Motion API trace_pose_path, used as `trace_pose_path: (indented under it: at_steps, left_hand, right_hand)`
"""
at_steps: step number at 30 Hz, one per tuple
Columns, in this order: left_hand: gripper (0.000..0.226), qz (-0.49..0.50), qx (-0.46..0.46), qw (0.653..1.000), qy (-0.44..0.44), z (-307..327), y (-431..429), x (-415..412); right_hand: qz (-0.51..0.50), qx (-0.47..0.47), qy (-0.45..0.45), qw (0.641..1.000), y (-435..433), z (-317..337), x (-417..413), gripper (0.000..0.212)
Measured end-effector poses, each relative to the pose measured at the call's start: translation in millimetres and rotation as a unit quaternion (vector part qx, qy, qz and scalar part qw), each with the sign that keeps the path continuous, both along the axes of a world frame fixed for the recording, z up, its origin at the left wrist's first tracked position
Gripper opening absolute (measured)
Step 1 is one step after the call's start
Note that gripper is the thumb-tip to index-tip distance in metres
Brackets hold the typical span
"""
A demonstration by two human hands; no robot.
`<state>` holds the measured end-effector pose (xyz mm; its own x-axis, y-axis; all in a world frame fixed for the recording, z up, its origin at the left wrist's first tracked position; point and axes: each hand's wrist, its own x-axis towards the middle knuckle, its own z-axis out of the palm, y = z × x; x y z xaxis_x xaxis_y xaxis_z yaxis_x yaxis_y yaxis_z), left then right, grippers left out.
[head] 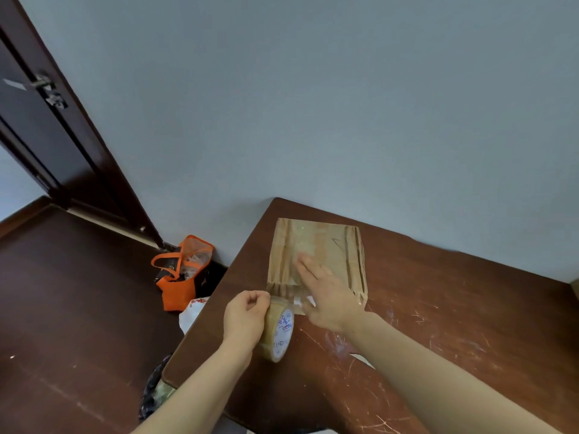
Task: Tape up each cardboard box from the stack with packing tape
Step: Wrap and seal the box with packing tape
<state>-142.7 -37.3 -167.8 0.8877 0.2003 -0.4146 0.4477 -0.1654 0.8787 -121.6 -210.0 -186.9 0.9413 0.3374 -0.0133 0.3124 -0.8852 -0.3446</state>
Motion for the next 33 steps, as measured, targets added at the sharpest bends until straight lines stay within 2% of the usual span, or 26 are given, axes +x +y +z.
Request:
trace_pose_path:
  at_steps: [2,4,7,9,11,13,15,17,18,21,23,25,27,29,30,31,33]
  left_hand:
    - [0.011,0.011,-0.009,1.000,-0.007,4,3,3]
    - [0.012,0.020,-0.018,1.000,-0.003,8,4,4]
    - [0.013,0.031,-0.022,0.999,-0.016,18,9,8]
    - [0.012,0.041,-0.039,0.998,-0.032,27,11,12]
    - [0.011,0.047,-0.060,0.996,-0.046,35,11,17]
    - [0.011,0.056,-0.077,0.994,-0.056,42,13,21]
    - [0.011,0.060,-0.083,0.993,-0.065,46,16,26]
    - [0.011,0.059,-0.096,0.991,-0.075,50,17,30]
    - [0.011,0.058,-0.107,0.990,-0.078,53,16,31]
    - [0.011,0.045,-0.118,0.989,-0.080,59,13,33]
    - [0.011,0.037,-0.121,0.989,-0.080,62,13,34]
    - [0.012,0.031,-0.114,0.990,-0.080,63,11,37]
    - [0.013,0.021,-0.116,0.990,-0.080,67,4,40]
    - [0.013,0.014,-0.120,0.989,-0.089,71,-7,44]
    - [0.013,0.009,-0.116,0.989,-0.094,72,-13,46]
    - [0.015,-0.001,-0.114,0.989,-0.097,74,-19,47]
    - [0.020,-0.025,-0.128,0.988,-0.081,77,-31,49]
  right_hand:
    - [-0.030,-0.060,-0.049,0.997,7,-1,-11,0.065]
    - [-0.027,-0.129,-0.033,0.991,10,3,-12,0.063]
    - [-0.051,-0.079,0.002,0.996,16,30,5,0.081]
    - [-0.098,-0.027,0.022,0.995,17,35,26,0.073]
    - [-0.090,-0.061,0.081,0.991,24,26,35,0.065]
    - [-0.078,-0.108,0.113,0.985,28,18,38,0.070]
    - [-0.084,-0.127,0.077,0.985,27,22,44,0.069]
    - [-0.121,-0.107,0.016,0.987,25,28,55,0.062]
    - [-0.131,-0.098,0.017,0.986,23,27,60,0.061]
    - [-0.101,-0.108,0.104,0.984,20,17,71,0.062]
    - [-0.107,-0.038,0.134,0.984,14,23,76,0.059]
    - [-0.177,0.156,0.104,0.966,10,43,69,0.042]
    - [-0.255,0.343,0.032,0.903,12,66,47,0.023]
    - [-0.275,0.454,-0.009,0.848,17,85,16,0.025]
    - [-0.247,0.489,-0.003,0.837,20,95,-1,0.026]
    - [-0.210,0.488,0.017,0.847,21,96,-13,0.024]
    - [-0.162,0.410,0.066,0.895,25,89,-32,0.015]
